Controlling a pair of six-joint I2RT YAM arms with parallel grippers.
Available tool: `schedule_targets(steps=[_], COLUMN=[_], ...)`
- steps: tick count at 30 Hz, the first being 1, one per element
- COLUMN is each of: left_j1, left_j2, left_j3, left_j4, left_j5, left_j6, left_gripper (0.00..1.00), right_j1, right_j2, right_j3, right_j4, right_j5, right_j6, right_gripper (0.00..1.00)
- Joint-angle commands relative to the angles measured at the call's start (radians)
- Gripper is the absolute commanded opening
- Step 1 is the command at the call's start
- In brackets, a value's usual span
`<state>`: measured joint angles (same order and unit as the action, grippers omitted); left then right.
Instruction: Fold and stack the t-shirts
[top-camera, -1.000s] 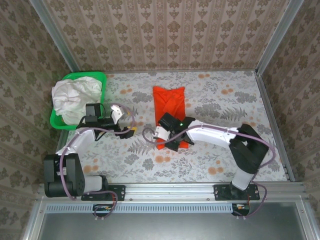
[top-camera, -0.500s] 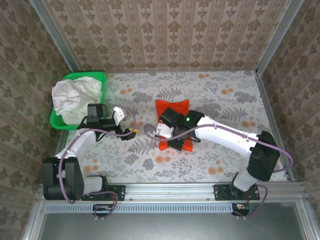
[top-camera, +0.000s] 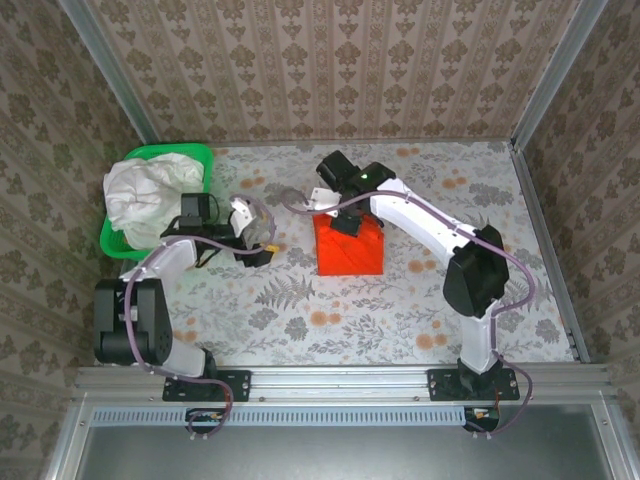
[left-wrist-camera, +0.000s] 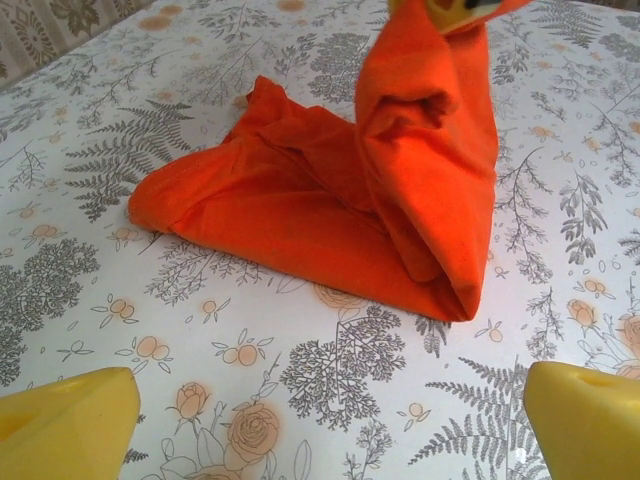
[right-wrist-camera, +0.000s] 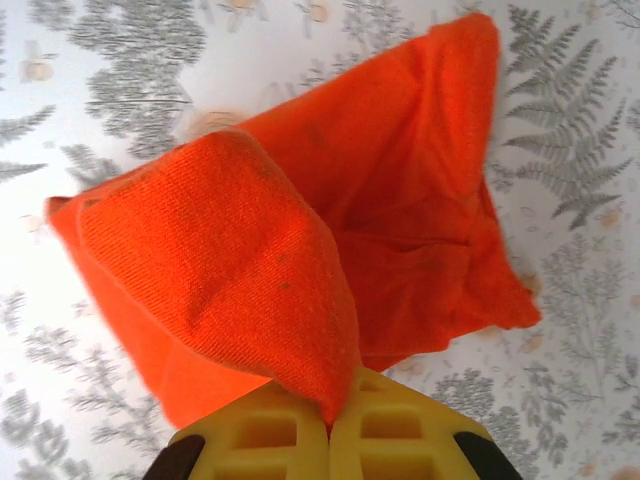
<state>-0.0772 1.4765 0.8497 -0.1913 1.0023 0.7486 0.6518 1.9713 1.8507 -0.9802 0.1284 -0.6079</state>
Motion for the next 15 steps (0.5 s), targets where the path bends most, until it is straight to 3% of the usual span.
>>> schedule_targets(steps=[1, 15], left_j1=[0.0, 0.002], left_j2=[0.043, 0.15], left_j3=[0.066, 0.139], left_j4=[-0.059, -0.033], left_j5=[0.022, 0.024], left_j6=[0.084, 0.098], left_gripper=[1.0, 1.0], right_j1=[-0.007, -0.027], right_j2=[0.055, 0.205], right_j3=[0.08, 0.235], right_j4=[0.028, 0.138], right_j5=[0.071, 0.173], right_j6=[-0.044, -0.062], right_gripper=[0.0, 0.0])
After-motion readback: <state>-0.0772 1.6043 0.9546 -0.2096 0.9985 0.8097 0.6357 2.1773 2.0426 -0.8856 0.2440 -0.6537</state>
